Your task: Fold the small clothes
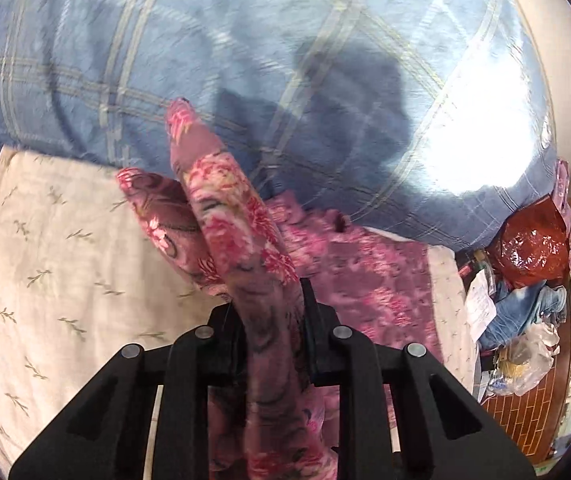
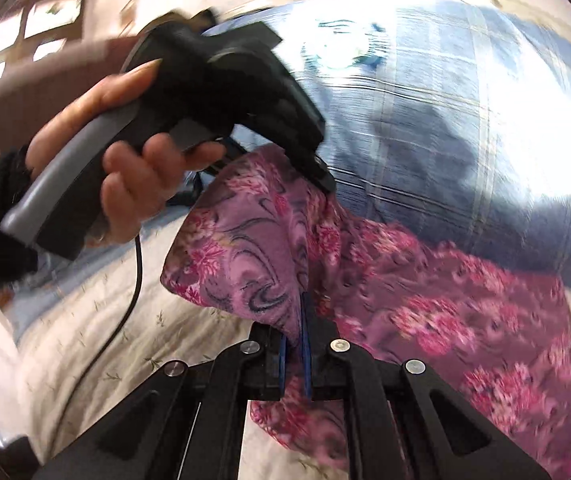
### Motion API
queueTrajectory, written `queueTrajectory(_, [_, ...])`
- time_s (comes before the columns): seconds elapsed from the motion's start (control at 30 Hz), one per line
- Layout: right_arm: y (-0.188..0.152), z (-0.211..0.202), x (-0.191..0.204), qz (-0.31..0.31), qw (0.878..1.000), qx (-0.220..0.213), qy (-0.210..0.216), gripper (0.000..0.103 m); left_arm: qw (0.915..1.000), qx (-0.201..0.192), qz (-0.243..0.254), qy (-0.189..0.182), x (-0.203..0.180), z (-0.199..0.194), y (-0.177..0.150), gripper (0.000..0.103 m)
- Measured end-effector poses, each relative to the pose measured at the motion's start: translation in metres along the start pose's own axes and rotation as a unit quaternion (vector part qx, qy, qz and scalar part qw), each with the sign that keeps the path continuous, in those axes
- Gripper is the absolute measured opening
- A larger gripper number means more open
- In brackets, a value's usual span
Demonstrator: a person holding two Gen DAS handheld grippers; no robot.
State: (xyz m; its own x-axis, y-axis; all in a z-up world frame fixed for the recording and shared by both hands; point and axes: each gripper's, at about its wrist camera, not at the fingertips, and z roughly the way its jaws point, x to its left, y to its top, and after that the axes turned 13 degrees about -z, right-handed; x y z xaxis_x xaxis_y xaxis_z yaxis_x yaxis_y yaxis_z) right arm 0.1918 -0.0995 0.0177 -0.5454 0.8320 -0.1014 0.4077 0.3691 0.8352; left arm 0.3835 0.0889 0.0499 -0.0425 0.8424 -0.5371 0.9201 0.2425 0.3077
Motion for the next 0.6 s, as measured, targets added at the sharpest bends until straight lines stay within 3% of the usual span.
queueTrajectory(0.2, [-0.020, -0.028, -0.049, 0.093, 0.995, -0.012, 0.020, 0.005, 0.9996, -0.011, 0.025, 0.004, -0.059, 0.013, -0.009, 0.018])
queueTrajectory(0.33, [-0.044, -0.046, -0.084, 0.152, 0.988, -0.016, 0.026, 0.005, 0.9993, 0.003, 0.037, 0.000, -0.100, 0.039, -0.012, 0.017])
queueTrajectory(0.6, [-0.099, -0.074, -0.143, 0.239, 0.970, -0.013, 0.029, 0.005, 0.9937, 0.055, 0.096, 0.018, -0.186, 0.129, -0.054, 0.016])
